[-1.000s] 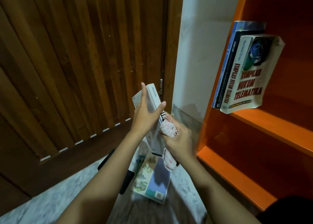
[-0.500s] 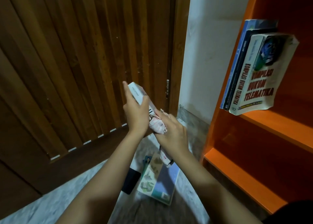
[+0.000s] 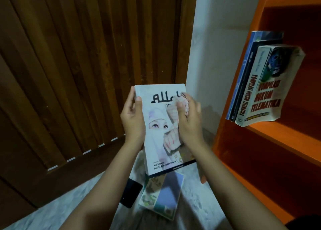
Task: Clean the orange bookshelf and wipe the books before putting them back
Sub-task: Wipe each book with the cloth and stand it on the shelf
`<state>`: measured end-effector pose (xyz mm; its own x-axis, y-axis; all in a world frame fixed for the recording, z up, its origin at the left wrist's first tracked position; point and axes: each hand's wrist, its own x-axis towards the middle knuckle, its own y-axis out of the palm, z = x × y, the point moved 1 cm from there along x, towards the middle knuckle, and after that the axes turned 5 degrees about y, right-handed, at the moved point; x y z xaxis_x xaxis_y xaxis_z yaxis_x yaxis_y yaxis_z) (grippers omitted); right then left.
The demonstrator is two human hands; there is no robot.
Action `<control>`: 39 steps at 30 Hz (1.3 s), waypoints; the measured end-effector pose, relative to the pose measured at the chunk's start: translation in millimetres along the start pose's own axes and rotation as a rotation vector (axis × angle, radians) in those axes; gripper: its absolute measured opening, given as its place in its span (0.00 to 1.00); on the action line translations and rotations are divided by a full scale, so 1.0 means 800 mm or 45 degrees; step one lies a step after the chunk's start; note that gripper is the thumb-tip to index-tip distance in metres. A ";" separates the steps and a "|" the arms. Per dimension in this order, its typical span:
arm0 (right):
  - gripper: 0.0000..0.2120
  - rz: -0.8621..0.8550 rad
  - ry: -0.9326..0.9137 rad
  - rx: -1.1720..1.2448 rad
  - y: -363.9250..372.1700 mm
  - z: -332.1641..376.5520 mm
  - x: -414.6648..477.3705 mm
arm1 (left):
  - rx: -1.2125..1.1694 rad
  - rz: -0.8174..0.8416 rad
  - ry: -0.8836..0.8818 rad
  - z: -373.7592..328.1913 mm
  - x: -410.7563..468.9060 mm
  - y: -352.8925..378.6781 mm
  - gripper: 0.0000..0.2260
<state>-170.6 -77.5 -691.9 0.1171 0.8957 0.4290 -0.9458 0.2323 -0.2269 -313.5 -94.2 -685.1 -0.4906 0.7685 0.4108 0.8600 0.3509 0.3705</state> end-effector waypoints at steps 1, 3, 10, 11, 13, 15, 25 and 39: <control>0.17 -0.005 -0.053 0.000 0.008 0.012 0.004 | 0.002 0.025 0.011 0.001 -0.003 0.005 0.17; 0.18 0.040 -0.216 -0.011 0.025 0.037 0.010 | 0.029 0.065 0.029 0.001 -0.009 0.015 0.17; 0.18 -0.118 -0.493 -0.265 0.006 0.016 0.064 | -0.025 -0.014 0.042 -0.009 -0.001 0.017 0.17; 0.17 -0.203 -0.344 -0.202 -0.005 0.004 0.069 | -0.033 -0.028 0.051 -0.011 0.000 0.016 0.17; 0.17 -0.337 -0.119 -0.127 -0.017 -0.011 0.068 | -0.023 -0.050 0.071 -0.014 0.000 0.018 0.17; 0.17 -0.382 -0.051 -0.158 -0.009 -0.010 0.054 | -0.009 -0.076 0.048 -0.012 -0.003 0.028 0.16; 0.14 -0.315 0.019 -0.264 -0.029 -0.047 0.007 | -0.053 -0.322 0.028 -0.018 0.002 0.028 0.17; 0.24 -0.059 -0.555 -0.261 0.049 -0.033 -0.112 | -0.060 -0.528 0.071 -0.020 0.016 0.001 0.16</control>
<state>-210.3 -138.6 -762.7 -0.0217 0.6503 0.7594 -0.8583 0.3774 -0.3477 -321.6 -92.5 -666.3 -0.8018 0.5368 0.2626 0.5813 0.5988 0.5509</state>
